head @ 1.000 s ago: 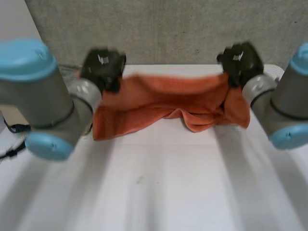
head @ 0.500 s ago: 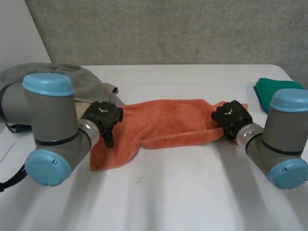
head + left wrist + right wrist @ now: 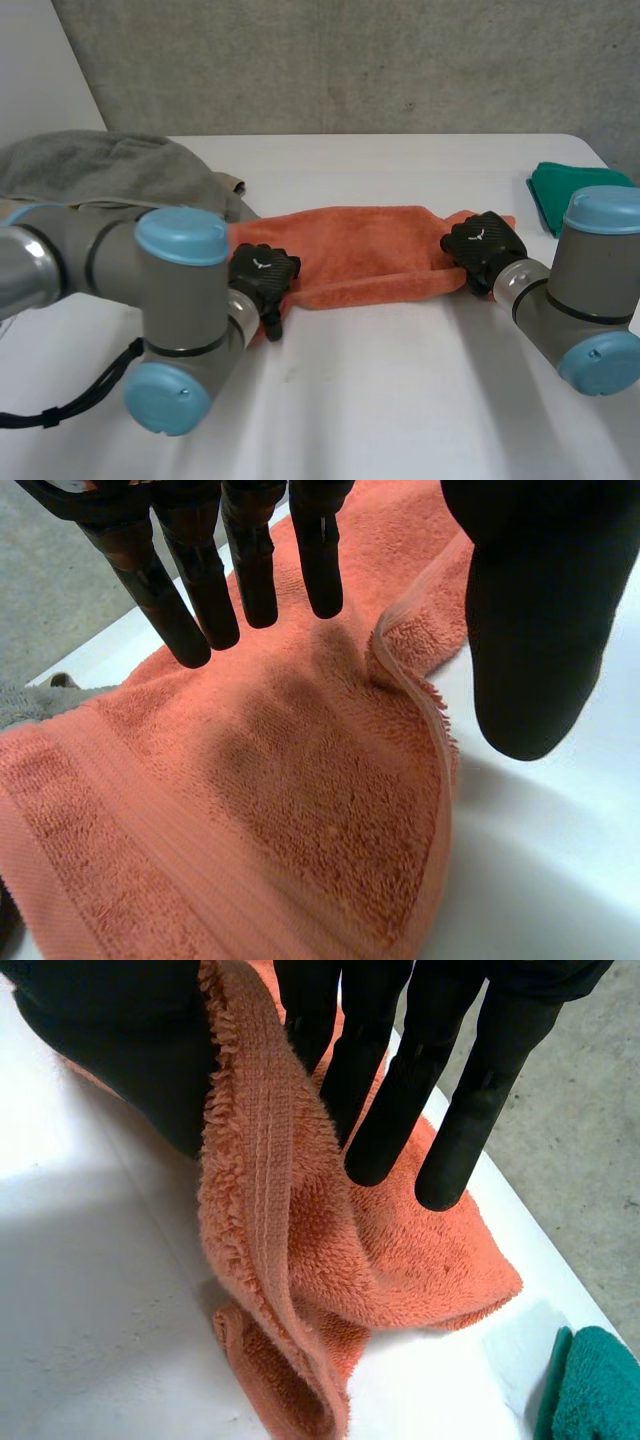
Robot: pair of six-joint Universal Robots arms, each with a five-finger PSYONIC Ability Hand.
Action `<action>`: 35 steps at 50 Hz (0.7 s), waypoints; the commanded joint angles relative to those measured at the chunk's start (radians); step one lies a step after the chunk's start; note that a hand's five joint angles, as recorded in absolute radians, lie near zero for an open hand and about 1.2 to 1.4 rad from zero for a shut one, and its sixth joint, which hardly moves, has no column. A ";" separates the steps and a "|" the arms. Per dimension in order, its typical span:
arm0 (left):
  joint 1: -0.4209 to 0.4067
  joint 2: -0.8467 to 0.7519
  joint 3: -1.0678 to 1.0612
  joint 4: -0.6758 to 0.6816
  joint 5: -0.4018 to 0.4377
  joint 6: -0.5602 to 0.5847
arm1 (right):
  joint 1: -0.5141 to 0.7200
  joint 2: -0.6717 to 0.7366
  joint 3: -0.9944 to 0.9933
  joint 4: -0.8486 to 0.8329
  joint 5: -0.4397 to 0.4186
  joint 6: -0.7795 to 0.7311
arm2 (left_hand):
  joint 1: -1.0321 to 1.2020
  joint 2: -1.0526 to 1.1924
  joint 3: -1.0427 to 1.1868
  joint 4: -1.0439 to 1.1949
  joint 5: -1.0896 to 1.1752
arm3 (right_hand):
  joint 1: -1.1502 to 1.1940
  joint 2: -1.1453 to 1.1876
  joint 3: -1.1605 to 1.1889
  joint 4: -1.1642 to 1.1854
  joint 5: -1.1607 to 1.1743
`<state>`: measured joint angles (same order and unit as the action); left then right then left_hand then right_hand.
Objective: Fold the laundry.
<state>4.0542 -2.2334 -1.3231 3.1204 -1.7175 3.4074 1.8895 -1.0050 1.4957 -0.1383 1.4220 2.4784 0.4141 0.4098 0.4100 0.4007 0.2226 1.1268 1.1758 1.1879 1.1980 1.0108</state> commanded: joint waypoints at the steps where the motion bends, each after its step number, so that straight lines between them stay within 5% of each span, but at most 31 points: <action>1: -0.030 -0.077 0.105 -0.058 -0.096 -0.030 | 0.002 -0.001 0.011 -0.003 0.000 0.002 | 0.061 0.065 0.065 0.074 0.078 | 0.269 0.220 0.208 0.198 0.211; 9: -0.041 -0.127 0.182 -0.066 -0.137 -0.034 | 0.000 -0.006 0.021 -0.006 0.000 0.002 | 0.330 0.335 0.334 0.344 0.347 | 0.269 0.220 0.208 0.198 0.211; 14: -0.018 -0.164 0.225 -0.007 -0.154 -0.005 | -0.007 -0.018 0.023 0.000 -0.005 0.008 | 0.980 0.984 0.984 0.993 0.997 | 0.269 0.220 0.208 0.198 0.211; 21: 0.052 -0.050 0.168 -0.048 -0.088 0.035 | -0.050 -0.104 0.003 0.110 -0.015 -0.007 | 0.982 0.986 0.986 0.996 0.999 | 0.269 0.220 0.208 0.198 0.211; 29: 0.100 0.518 0.053 -0.190 0.171 0.055 | -0.122 -0.366 -0.172 0.468 -0.121 -0.105 | 0.982 0.986 0.986 0.996 0.999 | 0.269 0.220 0.208 0.198 0.211; 35: 0.149 0.543 0.094 -0.311 0.217 0.134 | -0.178 -0.338 -0.305 0.655 -0.167 -0.108 | 0.982 0.986 0.986 0.996 0.999 | 0.269 0.220 0.208 0.198 0.211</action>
<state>4.1636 -1.7451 -1.2597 2.9220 -1.5430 3.4778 1.7584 -1.3642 1.3122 0.3474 1.3010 2.3782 1.1574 1.1945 1.1855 1.1945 0.9861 1.1268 1.1758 1.1909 1.1981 1.0108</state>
